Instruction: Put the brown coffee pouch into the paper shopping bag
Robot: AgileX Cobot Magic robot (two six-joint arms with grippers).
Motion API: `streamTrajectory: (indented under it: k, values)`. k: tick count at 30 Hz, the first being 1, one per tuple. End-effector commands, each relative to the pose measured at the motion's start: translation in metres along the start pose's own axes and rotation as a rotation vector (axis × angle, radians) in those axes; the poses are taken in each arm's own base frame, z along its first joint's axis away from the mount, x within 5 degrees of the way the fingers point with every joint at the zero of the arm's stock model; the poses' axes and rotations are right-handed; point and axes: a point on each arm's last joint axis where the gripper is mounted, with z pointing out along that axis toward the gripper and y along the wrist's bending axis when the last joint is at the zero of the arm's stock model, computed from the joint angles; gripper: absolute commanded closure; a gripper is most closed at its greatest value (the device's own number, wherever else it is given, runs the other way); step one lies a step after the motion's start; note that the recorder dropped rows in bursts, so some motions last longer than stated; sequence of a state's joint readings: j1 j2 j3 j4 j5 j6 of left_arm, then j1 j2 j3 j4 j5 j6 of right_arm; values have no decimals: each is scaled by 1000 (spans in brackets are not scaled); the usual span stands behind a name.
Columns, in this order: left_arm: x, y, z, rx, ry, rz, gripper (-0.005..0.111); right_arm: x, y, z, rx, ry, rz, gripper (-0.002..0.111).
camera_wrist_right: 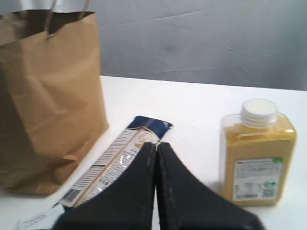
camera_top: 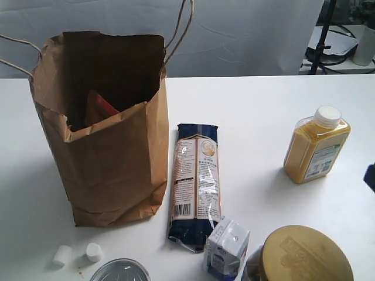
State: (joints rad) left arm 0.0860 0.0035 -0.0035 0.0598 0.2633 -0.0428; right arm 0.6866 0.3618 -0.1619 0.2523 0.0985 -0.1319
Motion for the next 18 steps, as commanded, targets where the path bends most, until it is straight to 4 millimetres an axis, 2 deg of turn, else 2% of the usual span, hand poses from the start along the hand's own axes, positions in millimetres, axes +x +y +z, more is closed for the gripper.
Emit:
streamTrajectory:
  k: [1,10,13,18]
  values:
    - [1,0,0,-4,-4,0,107,14,-13,-8,130,-54,49,108]
    - [1,0,0,-4,-4,0,107,41,-22,-21,268,-93,-27,108]
    - [1,0,0,-4,-4,0,107,38,-21,-26,274,-156,-66,108]
    - [1,0,0,-4,-4,0,107,39,-22,-28,292,-153,-118,108]
